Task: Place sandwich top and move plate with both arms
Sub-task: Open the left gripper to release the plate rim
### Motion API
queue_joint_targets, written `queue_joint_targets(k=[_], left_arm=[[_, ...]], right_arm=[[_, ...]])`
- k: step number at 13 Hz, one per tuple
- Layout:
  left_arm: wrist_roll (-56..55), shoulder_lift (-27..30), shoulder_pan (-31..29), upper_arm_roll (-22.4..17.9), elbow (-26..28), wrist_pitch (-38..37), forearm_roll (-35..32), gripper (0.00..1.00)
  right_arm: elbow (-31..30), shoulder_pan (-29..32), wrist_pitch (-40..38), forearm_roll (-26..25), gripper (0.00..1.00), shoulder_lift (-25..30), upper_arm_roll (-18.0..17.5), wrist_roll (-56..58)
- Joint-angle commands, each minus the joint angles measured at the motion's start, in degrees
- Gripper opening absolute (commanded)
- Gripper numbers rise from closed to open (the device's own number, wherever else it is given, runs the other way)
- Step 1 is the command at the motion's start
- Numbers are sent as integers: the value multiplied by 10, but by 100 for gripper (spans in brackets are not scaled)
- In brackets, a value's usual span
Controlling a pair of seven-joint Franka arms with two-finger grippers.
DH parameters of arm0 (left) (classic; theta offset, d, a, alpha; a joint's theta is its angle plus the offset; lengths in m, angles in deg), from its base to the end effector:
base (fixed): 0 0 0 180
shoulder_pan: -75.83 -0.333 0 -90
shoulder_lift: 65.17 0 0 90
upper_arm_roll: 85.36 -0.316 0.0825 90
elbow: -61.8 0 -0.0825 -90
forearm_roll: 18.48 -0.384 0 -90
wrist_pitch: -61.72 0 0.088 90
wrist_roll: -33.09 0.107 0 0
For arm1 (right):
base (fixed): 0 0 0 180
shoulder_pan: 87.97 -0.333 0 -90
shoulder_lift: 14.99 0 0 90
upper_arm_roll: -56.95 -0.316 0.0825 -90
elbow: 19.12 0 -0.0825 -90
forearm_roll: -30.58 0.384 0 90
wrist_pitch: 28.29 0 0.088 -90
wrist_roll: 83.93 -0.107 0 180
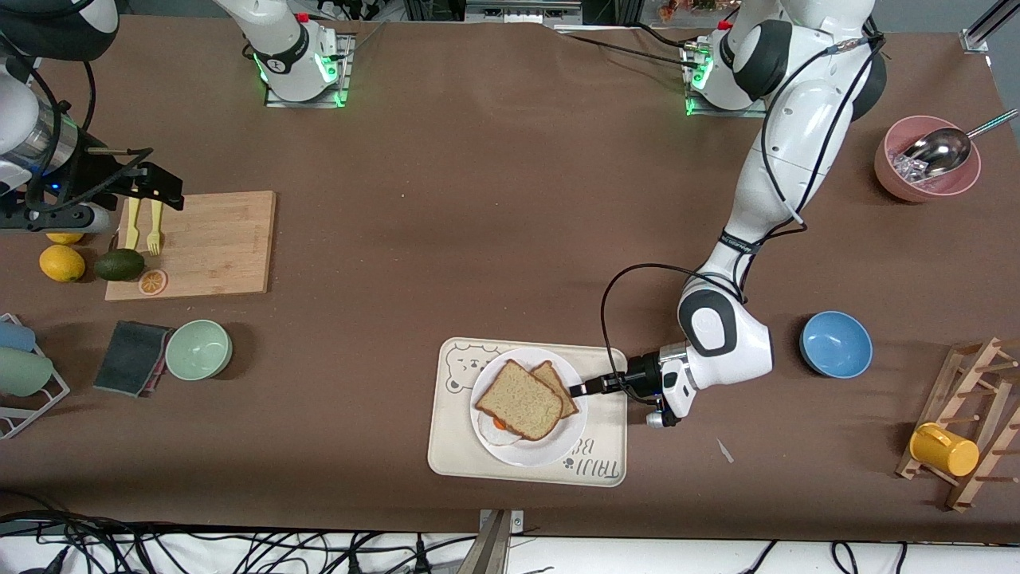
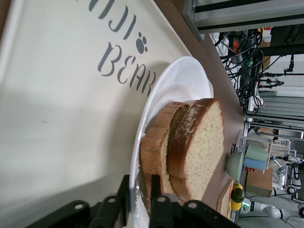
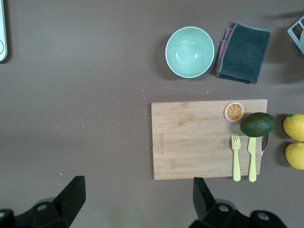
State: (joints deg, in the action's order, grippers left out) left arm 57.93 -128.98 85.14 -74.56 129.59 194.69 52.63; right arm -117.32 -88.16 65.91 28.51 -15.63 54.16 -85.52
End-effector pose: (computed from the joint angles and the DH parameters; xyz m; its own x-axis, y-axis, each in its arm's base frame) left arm 0.7261 -0.2381 0.1210 0.9749 0.2135 -0.0632 0.1610 -0.4795 0.8627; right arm 0.5566 0.0252 0.5569 0.9964 0.0268 -0.0799 0.0299 -0.9989 0.0374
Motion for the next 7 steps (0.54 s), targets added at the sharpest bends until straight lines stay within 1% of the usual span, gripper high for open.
queue_joint_targets(k=[1, 2, 3, 6, 7], left_arm=[[2, 17, -4, 1, 16, -4, 15, 100], [1, 21, -5, -1, 17, -6, 12, 100], [0, 31, -5, -2, 23, -7, -4, 100], [-6, 58, -11, -3, 37, -11, -94, 100], [-6, 68, -16, -3, 45, -11, -111, 100]], right_arm=[[5, 1, -6, 5, 100, -2, 1, 5], [5, 1, -6, 5, 100, -2, 1, 5], [5, 1, -6, 5, 100, -2, 1, 5], [5, 1, -6, 5, 100, -2, 1, 5], [5, 1, -6, 5, 100, -2, 1, 6]])
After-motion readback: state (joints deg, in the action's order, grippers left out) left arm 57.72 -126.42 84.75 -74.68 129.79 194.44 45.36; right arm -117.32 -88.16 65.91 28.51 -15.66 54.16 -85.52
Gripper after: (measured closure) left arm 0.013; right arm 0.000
